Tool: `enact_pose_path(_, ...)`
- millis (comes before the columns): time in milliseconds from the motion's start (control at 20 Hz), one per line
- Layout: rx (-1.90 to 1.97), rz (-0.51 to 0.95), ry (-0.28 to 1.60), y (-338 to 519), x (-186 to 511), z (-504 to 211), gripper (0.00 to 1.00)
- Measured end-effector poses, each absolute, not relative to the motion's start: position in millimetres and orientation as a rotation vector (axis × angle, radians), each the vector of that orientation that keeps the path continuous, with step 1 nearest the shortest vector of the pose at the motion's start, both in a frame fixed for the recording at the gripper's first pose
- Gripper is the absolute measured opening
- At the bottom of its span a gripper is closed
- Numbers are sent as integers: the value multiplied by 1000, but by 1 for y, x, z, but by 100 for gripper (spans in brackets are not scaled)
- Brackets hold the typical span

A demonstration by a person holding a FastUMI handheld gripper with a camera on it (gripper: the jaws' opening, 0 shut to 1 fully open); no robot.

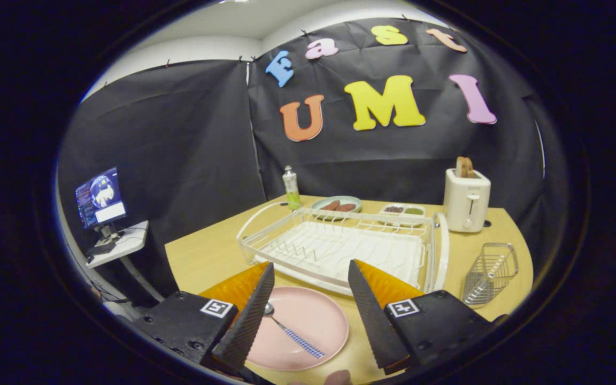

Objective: Take the plate from the dish rack, then take the spoon from the basket and place it into the plate.

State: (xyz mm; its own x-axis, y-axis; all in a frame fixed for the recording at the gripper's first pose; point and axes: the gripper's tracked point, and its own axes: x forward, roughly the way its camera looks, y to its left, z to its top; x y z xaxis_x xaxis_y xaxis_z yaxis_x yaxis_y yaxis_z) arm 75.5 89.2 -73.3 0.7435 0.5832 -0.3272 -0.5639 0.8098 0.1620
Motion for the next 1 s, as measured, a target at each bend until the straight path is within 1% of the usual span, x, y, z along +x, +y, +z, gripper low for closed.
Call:
enact_pose_path(50,61,591,350,86,75,-66,92)
enact_pose_path(300,90,434,261,67,70,-36,99)
enact_pose_path(600,70,197,144,31,61,-13,100)
enact_pose_path(850,65,103,69,19,45,4,100)
enact_pose_path(1000,51,71,61,17,33,2,100)
